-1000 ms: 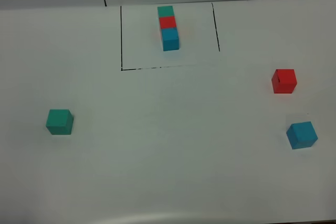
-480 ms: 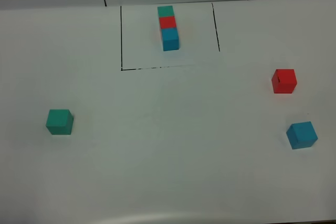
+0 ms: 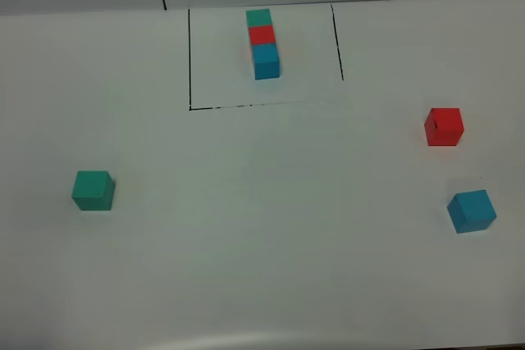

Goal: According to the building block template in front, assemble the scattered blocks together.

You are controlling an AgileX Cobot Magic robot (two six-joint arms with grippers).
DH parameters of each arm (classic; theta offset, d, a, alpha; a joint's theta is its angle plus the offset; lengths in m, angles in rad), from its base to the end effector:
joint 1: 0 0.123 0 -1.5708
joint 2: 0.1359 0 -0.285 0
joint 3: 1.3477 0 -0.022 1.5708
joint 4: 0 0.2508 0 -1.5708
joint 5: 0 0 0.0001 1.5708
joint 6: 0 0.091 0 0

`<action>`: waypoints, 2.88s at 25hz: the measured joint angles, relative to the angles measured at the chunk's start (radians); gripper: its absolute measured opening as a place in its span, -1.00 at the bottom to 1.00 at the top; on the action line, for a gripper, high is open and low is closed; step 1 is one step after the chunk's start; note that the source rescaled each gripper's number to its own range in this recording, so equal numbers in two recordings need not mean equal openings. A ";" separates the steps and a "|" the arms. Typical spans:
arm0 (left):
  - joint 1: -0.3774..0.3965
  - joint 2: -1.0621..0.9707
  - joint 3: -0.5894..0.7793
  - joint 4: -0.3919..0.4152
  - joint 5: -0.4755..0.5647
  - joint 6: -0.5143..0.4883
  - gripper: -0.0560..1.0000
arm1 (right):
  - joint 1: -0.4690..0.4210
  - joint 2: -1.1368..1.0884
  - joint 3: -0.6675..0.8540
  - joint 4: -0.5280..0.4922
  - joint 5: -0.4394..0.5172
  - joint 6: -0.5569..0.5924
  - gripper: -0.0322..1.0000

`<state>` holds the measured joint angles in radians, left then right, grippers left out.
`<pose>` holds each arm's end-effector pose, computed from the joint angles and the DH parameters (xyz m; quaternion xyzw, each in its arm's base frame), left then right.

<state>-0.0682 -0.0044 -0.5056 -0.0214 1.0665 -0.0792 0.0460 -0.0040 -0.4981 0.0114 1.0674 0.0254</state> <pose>-0.0065 -0.0013 0.2784 -0.0042 0.8521 -0.0492 0.5211 -0.0055 0.0007 0.2762 -0.0090 0.8544 0.0242 0.5190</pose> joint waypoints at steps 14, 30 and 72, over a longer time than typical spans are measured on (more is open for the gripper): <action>0.000 0.286 -0.061 0.000 -0.196 0.079 1.00 | 0.000 0.000 0.000 0.003 0.000 0.000 0.85; -0.002 1.114 -0.347 -0.048 -0.236 0.102 0.99 | 0.000 0.000 0.000 0.003 0.000 0.000 0.85; -0.092 1.865 -0.505 0.008 -0.479 -0.031 0.46 | 0.000 0.000 0.000 0.004 0.000 0.000 0.85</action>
<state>-0.1606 1.8604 -1.0104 -0.0138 0.5878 -0.1101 0.0460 -0.0040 -0.4981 0.0150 1.0674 0.0254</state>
